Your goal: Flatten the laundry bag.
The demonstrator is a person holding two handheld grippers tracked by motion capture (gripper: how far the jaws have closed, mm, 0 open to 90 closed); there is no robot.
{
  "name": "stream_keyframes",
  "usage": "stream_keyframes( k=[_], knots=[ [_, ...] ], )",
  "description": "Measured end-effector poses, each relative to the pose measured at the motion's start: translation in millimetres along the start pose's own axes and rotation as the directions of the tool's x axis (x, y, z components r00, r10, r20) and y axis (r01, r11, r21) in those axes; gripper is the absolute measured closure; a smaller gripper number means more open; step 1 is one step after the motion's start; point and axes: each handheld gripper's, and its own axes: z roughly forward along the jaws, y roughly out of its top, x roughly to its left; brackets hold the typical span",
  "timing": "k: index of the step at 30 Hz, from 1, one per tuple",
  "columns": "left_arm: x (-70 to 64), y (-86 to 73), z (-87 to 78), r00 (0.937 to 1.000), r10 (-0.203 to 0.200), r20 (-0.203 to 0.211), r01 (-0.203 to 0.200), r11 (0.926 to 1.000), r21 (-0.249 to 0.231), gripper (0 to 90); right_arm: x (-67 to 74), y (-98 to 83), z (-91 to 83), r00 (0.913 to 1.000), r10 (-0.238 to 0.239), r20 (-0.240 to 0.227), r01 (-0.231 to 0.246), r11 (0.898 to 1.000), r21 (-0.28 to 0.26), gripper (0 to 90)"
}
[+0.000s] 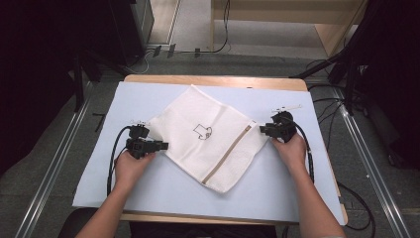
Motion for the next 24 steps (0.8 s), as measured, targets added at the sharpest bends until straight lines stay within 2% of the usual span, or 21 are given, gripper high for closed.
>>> stream_keyframes(
  k=[1,3,5,7,11,14,16,19,21,24],
  knots=[
    [-0.1,0.2,0.1,1.0,0.004,0.001,-0.004,1.0,0.007,75.2,1.1,-0.8,-0.7,0.9999,-0.008,0.007,0.008,1.0,0.005,79.6],
    [-0.5,1.0,1.4,0.9999,0.01,0.011,-0.01,0.9999,0.007,81.5,1.9,-1.7,-1.1,0.9999,-0.013,-0.007,0.013,1.0,0.006,86.5],
    [-1.4,2.5,1.3,0.9998,0.016,0.012,-0.016,0.9999,0.001,85.0,3.1,-1.6,-1.8,0.9998,-0.013,-0.013,0.013,1.0,0.014,88.6],
    [-1.4,5.4,1.2,0.9995,0.03,0.007,-0.03,0.9995,0.003,85.7,3.4,-1.3,-2.8,0.9998,-0.009,-0.02,0.009,1.0,0.021,89.2],
    [4.6,16.0,-1.6,0.9995,0.032,0.006,-0.032,0.9995,0.001,85.9,2.6,-4.7,-9.8,0.9978,0.03,-0.06,-0.027,0.999,0.041,89.3],
    [9.7,27.4,-2.2,0.9988,0.048,0.006,-0.048,0.9988,-0.004,85.8,9.0,-11.9,-19.5,0.9965,0.041,-0.074,-0.037,0.998,0.056,89.2],
    [14.3,34.4,-0.6,0.999,0.044,0.007,-0.044,0.999,-0.01,85.7,15.2,-18.1,-25.7,0.9951,0.046,-0.087,-0.041,0.998,0.054,89.1],
    [20.6,46.2,3.5,0.998,0.063,-0.004,-0.063,0.9978,-0.019,85.6,25.4,-28.4,-33.6,0.9942,0.039,-0.1,-0.034,0.998,0.055,88.7],
    [23.3,53.0,6.1,0.9982,0.06,-0.001,-0.06,0.998,-0.021,85.5,33.6,-35.8,-37.8,0.994,0.033,-0.104,-0.029,0.999,0.039,88.5],
    [26.9,61.7,8.2,0.9977,0.067,0.006,-0.067,0.997,-0.039,85.2,48.8,-43.2,-45.1,0.9949,-0.024,-0.098,0.027,0.999,0.03,88.6]
  ],
)
